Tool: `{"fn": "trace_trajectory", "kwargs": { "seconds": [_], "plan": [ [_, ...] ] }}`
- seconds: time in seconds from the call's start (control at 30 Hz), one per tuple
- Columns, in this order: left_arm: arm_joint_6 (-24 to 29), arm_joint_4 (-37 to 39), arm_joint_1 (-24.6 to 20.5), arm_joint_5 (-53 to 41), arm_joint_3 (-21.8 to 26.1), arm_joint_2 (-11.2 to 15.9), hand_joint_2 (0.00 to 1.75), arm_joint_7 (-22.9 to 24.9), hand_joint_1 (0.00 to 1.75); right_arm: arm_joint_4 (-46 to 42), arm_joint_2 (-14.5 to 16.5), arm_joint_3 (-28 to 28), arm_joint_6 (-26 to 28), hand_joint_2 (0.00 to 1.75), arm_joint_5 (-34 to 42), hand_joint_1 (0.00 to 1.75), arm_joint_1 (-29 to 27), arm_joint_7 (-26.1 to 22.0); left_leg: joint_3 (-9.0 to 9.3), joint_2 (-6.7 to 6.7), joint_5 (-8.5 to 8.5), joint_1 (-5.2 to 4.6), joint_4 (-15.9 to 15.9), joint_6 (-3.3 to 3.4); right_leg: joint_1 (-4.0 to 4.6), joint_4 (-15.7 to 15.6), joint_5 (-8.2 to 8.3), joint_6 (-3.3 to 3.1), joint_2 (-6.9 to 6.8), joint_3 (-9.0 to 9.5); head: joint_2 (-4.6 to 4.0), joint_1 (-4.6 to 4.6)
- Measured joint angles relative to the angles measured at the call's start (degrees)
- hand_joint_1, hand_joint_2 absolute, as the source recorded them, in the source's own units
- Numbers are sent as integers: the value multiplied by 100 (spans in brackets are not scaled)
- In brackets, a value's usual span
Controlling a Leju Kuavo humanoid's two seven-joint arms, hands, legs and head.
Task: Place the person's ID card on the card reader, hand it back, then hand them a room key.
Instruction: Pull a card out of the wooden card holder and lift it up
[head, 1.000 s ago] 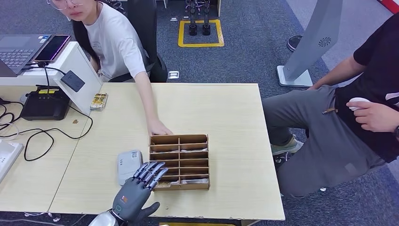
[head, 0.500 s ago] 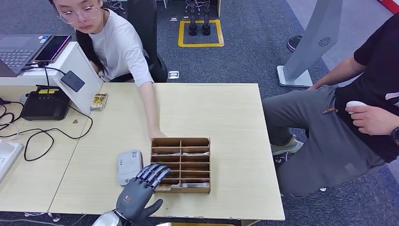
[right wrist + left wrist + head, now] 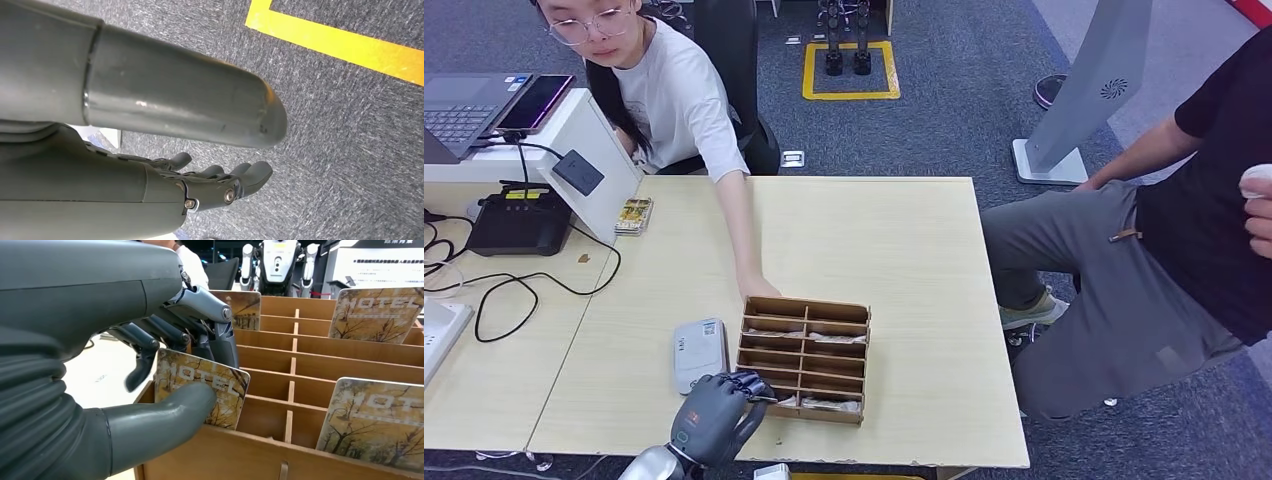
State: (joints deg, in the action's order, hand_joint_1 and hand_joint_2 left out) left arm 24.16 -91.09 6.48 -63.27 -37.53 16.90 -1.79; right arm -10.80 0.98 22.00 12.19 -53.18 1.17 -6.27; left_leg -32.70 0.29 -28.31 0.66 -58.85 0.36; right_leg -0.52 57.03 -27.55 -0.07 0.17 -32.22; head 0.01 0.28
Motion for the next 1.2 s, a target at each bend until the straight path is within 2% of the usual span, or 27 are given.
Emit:
{"fn": "trace_trajectory", "kwargs": {
  "seconds": [0.13, 0.33, 0.6, 0.73, 0.83, 1.07, 1.13, 1.2],
  "plan": [
    [1, 1, -1, 290, 2, 5, 175, -138, 175, 0, 1, 13, 1, 0, -27, 0, 6, -24, 0, 0, 0, 0, 0, 0, 0, 0, 0, 0, 0, 0, 0, 0],
    [-237, -376, 29, 1421, 289, 127, 175, -977, 175, 0, -1, 86, -4, 0, -153, 0, 16, -37, -1, -1, 0, 2, 0, 0, 1, 1, 0, 0, 0, 0, -1, 1],
    [-431, -772, 100, 1489, 738, 177, 175, -1195, 175, -1, 1, 127, -8, 0, -203, 0, 18, -44, -1, -1, 1, 1, 0, 0, 1, 1, 0, 0, -1, 1, -1, 1],
    [-215, -1040, 67, 1751, 929, 306, 175, -1472, 175, -2, -1, 132, -22, 0, -259, 0, 22, -65, -1, -2, 2, 3, 0, -1, 3, 1, 1, -2, -1, -1, 0, 1],
    [-264, -1478, -171, 2111, 1351, 620, 175, -1620, 175, -2, -2, 134, -54, 0, -326, 0, 34, -90, 0, -6, 8, 6, 0, -7, 6, 4, 2, -3, -6, -1, 0, -1],
    [-1303, -2189, -1113, 2906, 2984, 1263, 175, -1779, 175, -7, -2, 167, -83, 0, -442, 0, 54, -159, 0, -7, 18, 15, 0, -22, 15, 17, 8, -13, -7, -5, 0, -1],
    [-1560, -2282, -1408, 2991, 3392, 1387, 175, -1682, 175, -12, -2, 199, -93, 0, -462, 0, 59, -172, 1, -7, 19, 15, 0, -22, 15, 18, 8, -14, -7, -4, 0, 0],
    [-1679, -2255, -1647, 2714, 3656, 1445, 175, -1393, 175, -17, -2, 221, -113, 0, -508, 0, 65, -170, 2, -7, 18, 13, 0, -22, 14, 18, 8, -14, -7, -5, 0, -1]
  ]
}}
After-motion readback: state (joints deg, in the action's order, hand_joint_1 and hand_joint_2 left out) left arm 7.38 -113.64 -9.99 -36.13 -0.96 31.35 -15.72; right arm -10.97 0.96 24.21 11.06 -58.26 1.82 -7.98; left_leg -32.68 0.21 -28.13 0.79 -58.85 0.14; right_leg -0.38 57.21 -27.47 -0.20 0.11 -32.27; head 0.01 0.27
